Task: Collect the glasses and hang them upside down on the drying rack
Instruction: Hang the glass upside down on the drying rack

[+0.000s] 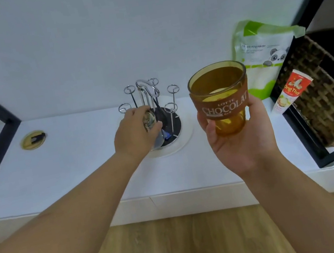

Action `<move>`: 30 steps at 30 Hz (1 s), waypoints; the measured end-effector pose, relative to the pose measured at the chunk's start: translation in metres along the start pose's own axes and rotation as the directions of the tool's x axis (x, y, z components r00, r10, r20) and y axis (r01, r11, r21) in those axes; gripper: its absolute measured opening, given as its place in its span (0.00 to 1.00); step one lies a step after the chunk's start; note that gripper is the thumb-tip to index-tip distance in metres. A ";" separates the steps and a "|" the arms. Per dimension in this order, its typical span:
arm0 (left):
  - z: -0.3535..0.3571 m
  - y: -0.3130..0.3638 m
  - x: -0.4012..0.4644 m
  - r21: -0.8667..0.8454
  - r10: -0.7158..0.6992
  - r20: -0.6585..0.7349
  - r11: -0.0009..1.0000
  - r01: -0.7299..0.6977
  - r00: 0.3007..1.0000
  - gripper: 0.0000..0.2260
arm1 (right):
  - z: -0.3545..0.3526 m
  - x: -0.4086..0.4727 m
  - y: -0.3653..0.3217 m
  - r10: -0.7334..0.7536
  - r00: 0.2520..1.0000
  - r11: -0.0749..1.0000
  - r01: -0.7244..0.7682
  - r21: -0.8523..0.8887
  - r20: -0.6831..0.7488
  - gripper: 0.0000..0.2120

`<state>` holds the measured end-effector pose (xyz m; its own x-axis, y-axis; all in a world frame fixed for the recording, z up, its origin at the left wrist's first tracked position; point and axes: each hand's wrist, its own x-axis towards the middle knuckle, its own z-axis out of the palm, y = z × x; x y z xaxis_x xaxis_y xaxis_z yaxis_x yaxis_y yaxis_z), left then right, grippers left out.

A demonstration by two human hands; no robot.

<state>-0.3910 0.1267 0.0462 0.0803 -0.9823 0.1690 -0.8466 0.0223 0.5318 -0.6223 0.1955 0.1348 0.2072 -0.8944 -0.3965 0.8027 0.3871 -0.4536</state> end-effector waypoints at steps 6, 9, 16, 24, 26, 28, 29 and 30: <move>-0.013 -0.024 0.014 -0.012 -0.051 0.020 0.999 0.052 0.998 0.27 | -0.007 0.000 0.010 0.017 1.000 0.998 -0.016 -0.053 0.009 0.26; -0.022 -0.034 0.028 0.022 -0.028 0.078 0.999 0.026 0.997 0.28 | -0.012 0.005 0.019 0.027 0.999 0.998 -0.026 -0.055 0.019 0.26; -0.031 -0.050 0.042 0.021 0.042 0.132 0.999 -0.045 0.990 0.28 | -0.029 0.011 0.038 0.048 0.999 0.997 -0.048 -0.052 0.008 0.26; -0.026 -0.053 0.031 -0.003 0.069 0.132 0.998 -0.070 0.989 0.35 | -0.031 0.026 0.025 -0.112 0.992 0.965 0.095 -0.245 -0.058 0.17; -0.025 -0.055 0.026 -0.009 0.069 0.128 0.998 -0.069 0.989 0.37 | -0.025 0.029 0.020 -0.189 0.980 0.919 0.154 -0.364 -0.061 0.17; -0.023 -0.056 0.023 -0.024 0.060 0.106 0.998 -0.058 0.993 0.39 | -0.018 0.034 0.013 -0.345 0.936 0.808 0.260 -0.529 -0.066 0.26; -0.022 -0.056 0.022 -0.039 0.053 0.096 0.998 -0.049 0.994 0.39 | -0.013 0.035 0.010 -0.432 0.901 0.715 0.316 -0.624 -0.039 0.30; -0.021 -0.057 0.021 -0.056 0.046 0.090 0.998 -0.041 0.995 0.40 | -0.008 0.035 0.006 -0.496 0.868 0.600 0.351 -0.719 0.010 0.33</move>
<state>-0.3304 0.1085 0.0371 -0.0067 -0.9930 0.1180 -0.8187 0.0732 0.5696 -0.6144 0.1679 0.1120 -0.2132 -0.9707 -0.1110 0.1519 0.0793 -0.9852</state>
